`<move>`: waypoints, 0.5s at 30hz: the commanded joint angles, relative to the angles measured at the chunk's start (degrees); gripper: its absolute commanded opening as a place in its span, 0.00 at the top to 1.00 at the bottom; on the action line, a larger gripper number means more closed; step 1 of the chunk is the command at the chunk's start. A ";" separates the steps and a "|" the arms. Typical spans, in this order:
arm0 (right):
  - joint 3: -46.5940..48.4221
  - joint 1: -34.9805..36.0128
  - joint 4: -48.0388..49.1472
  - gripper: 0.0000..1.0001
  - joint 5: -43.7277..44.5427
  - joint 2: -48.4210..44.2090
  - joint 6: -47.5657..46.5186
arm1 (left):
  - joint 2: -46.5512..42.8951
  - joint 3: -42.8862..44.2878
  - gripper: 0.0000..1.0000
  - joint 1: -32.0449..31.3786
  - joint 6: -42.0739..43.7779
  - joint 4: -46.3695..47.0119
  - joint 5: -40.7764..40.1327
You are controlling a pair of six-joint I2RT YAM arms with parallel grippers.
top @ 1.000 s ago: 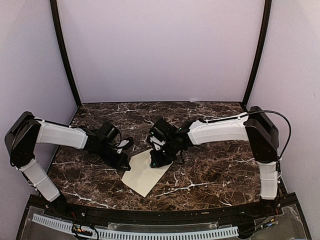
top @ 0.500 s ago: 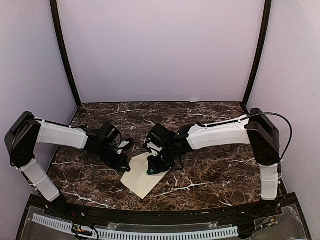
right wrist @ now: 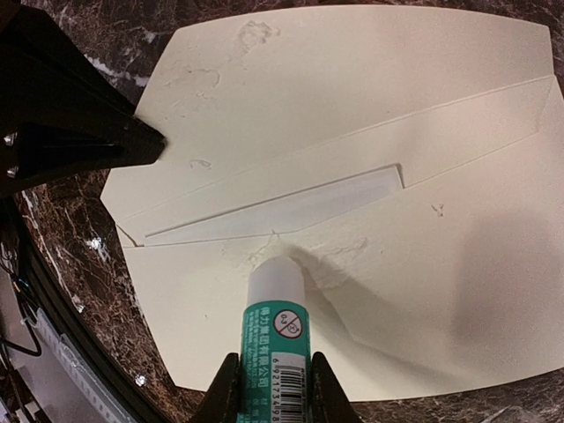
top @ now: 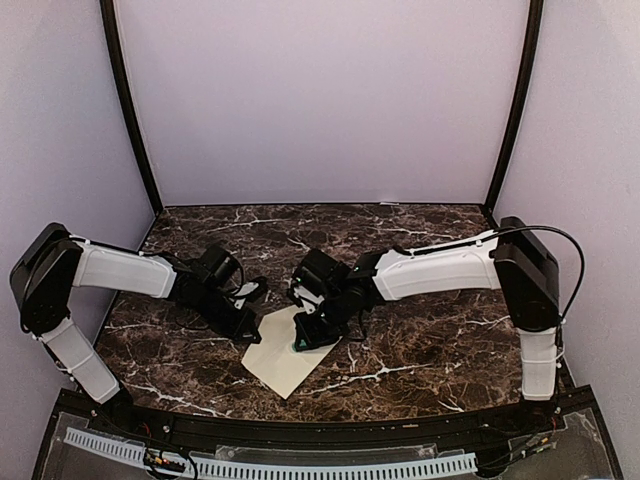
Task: Place the letter into the envelope and seal it
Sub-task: Paint the envelope at the center of the board.
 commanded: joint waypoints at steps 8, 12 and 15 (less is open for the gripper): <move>-1.90 -4.30 -3.80 0.88 4.29 0.94 0.72 | 0.57 0.67 1.00 -0.20 0.85 -1.24 -0.41; -2.32 -5.29 -3.43 0.88 4.75 1.22 0.49 | 0.66 0.71 1.00 -0.20 0.83 -1.36 -0.61; -2.49 -5.91 -3.21 0.88 5.19 1.28 0.42 | 0.76 0.72 1.00 -0.20 0.84 -1.35 -0.58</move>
